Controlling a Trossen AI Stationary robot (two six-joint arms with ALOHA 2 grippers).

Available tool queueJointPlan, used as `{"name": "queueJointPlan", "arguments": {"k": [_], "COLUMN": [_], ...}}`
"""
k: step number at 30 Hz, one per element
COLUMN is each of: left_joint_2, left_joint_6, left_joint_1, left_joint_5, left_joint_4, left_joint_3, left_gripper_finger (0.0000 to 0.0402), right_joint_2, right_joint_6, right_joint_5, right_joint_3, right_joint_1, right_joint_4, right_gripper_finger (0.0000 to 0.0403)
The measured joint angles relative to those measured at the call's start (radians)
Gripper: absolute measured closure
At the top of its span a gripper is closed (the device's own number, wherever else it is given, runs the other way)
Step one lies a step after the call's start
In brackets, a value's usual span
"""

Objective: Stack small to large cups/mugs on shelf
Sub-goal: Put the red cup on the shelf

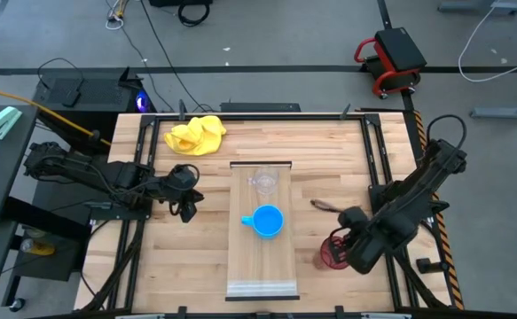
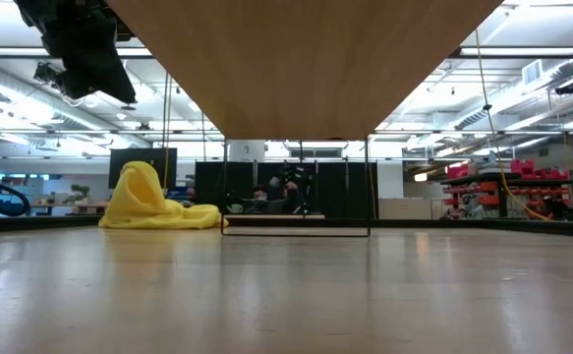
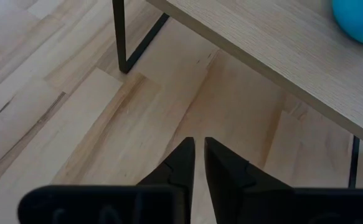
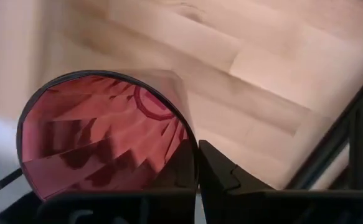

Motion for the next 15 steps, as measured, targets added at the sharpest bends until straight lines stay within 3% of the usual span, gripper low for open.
{"name": "queueJointPlan", "arguments": {"k": [6, 15], "left_joint_2": [0.000, 0.000], "left_joint_6": [-0.002, -0.009], "left_joint_1": [0.000, 0.000], "left_joint_5": [0.000, -0.024], "left_joint_4": [0.000, 0.000], "left_joint_3": [0.000, 0.000], "left_gripper_finger": [0.0366, 0.0368], "right_joint_2": [-0.001, 0.073], "right_joint_6": [-0.004, -0.160], "right_joint_5": [-0.007, 0.023], "right_joint_3": [0.285, 0.522], "right_joint_1": [0.000, -0.039], "right_joint_4": [-0.187, -0.180], "right_gripper_finger": [0.0398, 0.0398]}}
